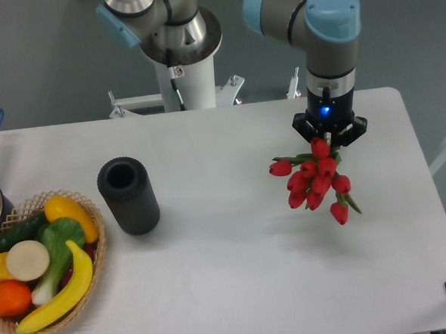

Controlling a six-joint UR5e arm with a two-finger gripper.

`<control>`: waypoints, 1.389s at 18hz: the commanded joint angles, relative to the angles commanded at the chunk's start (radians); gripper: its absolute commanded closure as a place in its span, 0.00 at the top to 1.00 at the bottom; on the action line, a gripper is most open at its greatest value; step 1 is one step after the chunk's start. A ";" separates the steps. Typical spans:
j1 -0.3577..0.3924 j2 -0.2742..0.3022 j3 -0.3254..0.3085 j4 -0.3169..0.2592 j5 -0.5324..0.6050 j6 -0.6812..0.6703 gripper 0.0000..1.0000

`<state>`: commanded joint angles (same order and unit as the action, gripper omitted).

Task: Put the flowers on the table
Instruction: 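Lower the red tulips held in the gripper onto the table surface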

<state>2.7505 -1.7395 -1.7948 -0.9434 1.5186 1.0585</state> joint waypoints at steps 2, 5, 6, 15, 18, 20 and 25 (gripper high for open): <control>-0.002 -0.006 0.000 0.002 0.000 0.000 0.03; -0.015 -0.029 0.002 0.008 0.000 -0.005 0.04; -0.018 -0.035 0.002 0.008 0.000 -0.006 0.05; -0.074 -0.153 0.032 0.012 0.026 -0.037 0.11; -0.097 -0.183 0.067 0.011 0.043 -0.040 0.28; -0.097 -0.193 0.074 0.014 0.041 -0.040 0.65; -0.095 -0.186 0.060 0.028 0.043 -0.052 1.00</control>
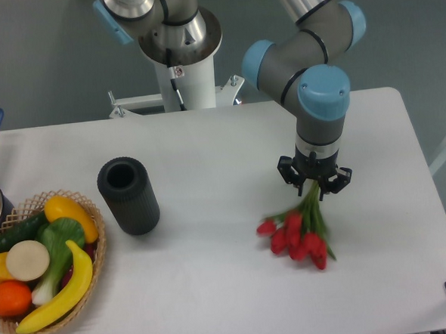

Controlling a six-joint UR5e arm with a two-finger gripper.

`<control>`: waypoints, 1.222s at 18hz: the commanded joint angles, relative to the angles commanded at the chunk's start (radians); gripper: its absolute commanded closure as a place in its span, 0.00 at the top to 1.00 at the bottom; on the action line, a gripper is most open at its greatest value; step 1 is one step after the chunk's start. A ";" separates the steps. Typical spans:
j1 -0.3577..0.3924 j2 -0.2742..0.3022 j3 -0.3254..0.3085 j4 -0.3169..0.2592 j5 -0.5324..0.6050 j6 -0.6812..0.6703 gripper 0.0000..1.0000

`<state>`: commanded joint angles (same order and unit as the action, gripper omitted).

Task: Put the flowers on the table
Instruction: 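Lower the red tulips held in the gripper onto the table surface, then open the gripper to release the tulips and raise it away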

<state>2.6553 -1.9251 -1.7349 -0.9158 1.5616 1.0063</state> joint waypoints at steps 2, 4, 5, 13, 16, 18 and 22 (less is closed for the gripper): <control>0.000 0.000 0.000 0.000 0.000 0.002 1.00; 0.005 0.002 0.002 0.000 0.002 0.005 1.00; 0.006 0.006 -0.005 -0.003 0.002 0.005 1.00; 0.104 0.072 -0.048 0.034 -0.002 0.040 1.00; 0.147 0.072 -0.046 0.031 -0.002 0.154 1.00; 0.167 0.077 -0.051 0.028 -0.006 0.239 1.00; 0.202 0.077 -0.043 0.026 -0.009 0.389 1.00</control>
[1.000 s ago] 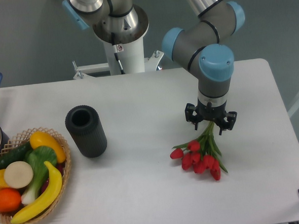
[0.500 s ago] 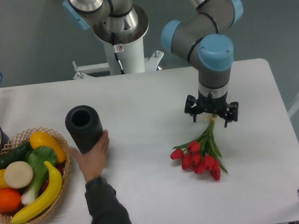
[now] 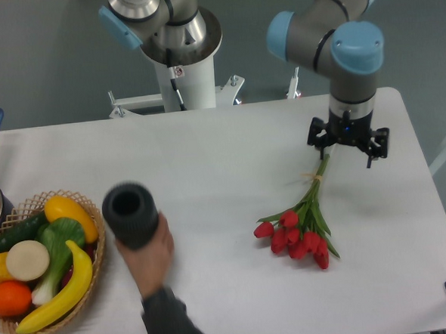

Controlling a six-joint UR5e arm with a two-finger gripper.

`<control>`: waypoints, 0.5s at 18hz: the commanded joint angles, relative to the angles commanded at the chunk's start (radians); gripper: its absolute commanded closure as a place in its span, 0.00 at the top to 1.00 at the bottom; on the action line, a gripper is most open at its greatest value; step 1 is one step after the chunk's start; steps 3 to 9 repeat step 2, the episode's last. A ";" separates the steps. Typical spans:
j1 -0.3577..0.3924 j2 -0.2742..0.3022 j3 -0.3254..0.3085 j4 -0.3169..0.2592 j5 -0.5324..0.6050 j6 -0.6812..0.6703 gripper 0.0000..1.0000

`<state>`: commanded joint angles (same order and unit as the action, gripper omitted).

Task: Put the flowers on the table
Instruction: 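Open the gripper to release the tulips and raise it away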

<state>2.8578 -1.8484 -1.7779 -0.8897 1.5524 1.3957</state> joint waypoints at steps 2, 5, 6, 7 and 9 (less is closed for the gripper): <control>0.002 0.000 -0.002 -0.003 0.002 0.002 1.00; 0.002 0.000 -0.002 -0.003 0.002 0.002 1.00; 0.002 0.000 -0.002 -0.003 0.002 0.002 1.00; 0.002 0.000 -0.002 -0.003 0.002 0.002 1.00; 0.002 0.000 -0.002 -0.003 0.002 0.002 1.00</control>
